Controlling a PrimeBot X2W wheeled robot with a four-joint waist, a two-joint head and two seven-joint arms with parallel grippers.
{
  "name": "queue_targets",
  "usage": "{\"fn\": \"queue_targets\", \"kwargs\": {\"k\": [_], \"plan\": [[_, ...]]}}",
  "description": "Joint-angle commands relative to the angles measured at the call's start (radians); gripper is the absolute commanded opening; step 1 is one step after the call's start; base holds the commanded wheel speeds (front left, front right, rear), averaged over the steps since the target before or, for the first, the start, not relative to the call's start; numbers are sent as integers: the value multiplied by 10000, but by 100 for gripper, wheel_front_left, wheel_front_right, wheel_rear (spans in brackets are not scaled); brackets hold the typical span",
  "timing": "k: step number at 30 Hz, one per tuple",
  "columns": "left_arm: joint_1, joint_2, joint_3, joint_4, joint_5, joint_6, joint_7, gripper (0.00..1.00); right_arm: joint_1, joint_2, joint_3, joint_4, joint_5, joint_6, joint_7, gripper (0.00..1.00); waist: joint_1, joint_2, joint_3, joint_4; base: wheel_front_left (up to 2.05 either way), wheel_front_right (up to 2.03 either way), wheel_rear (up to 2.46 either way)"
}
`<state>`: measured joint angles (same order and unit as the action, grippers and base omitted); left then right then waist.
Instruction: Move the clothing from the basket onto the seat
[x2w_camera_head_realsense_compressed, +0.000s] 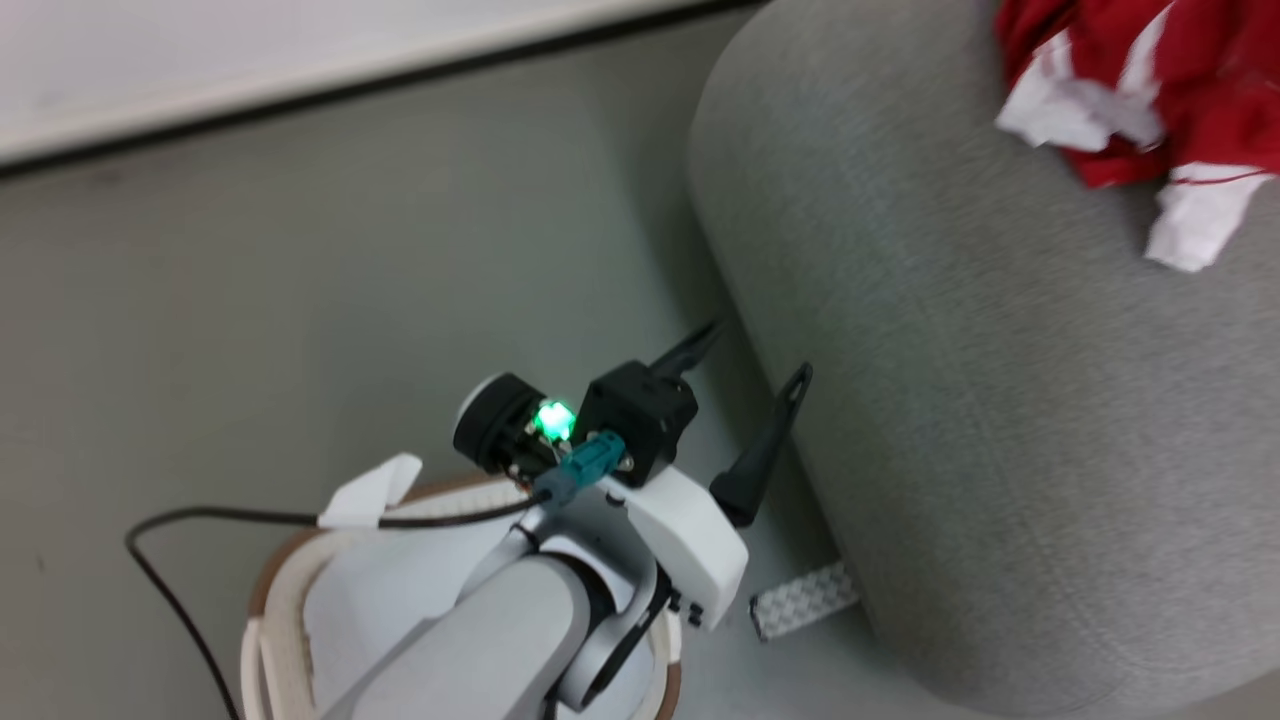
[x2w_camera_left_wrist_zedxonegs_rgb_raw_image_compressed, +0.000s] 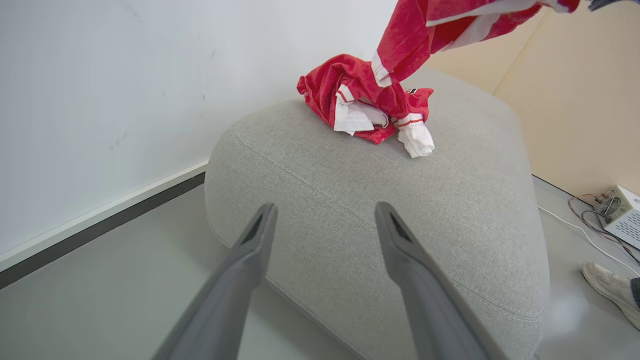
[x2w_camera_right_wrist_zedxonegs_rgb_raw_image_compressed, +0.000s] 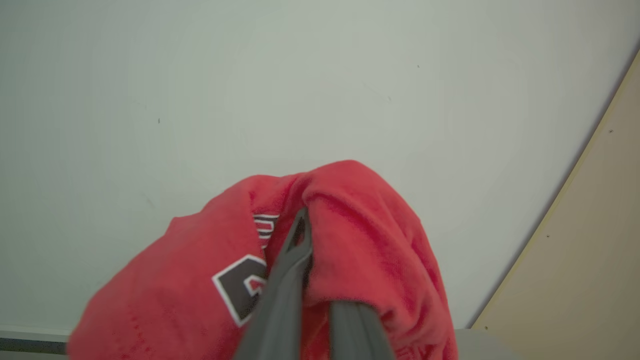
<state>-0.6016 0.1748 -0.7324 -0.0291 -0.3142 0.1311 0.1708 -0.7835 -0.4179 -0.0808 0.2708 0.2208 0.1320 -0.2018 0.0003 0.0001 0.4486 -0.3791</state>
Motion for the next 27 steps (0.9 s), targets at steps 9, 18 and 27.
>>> {"fn": "queue_targets", "kwargs": {"k": [9, 18, 27], "plan": [[-920, 37, -119, -153, 372, -184, 224, 100, -1997, -440, -2185, 3759, 154, -26, -135, 0, -3, -1, 2385, 1157, 0, 0, 0], [-634, 139, -39, 31, 159, -34, -73, 100, -1455, 1056, -2974, 5733, -229, -25, -623, 100, -3, -1, 1896, 1153, 0, 0, 0], [79, 207, 257, 268, -228, 166, -827, 100, 372, 1898, -2460, 3692, -604, -26, -620, 100, -3, -1, 526, 896, 0, 0, 0]]}}
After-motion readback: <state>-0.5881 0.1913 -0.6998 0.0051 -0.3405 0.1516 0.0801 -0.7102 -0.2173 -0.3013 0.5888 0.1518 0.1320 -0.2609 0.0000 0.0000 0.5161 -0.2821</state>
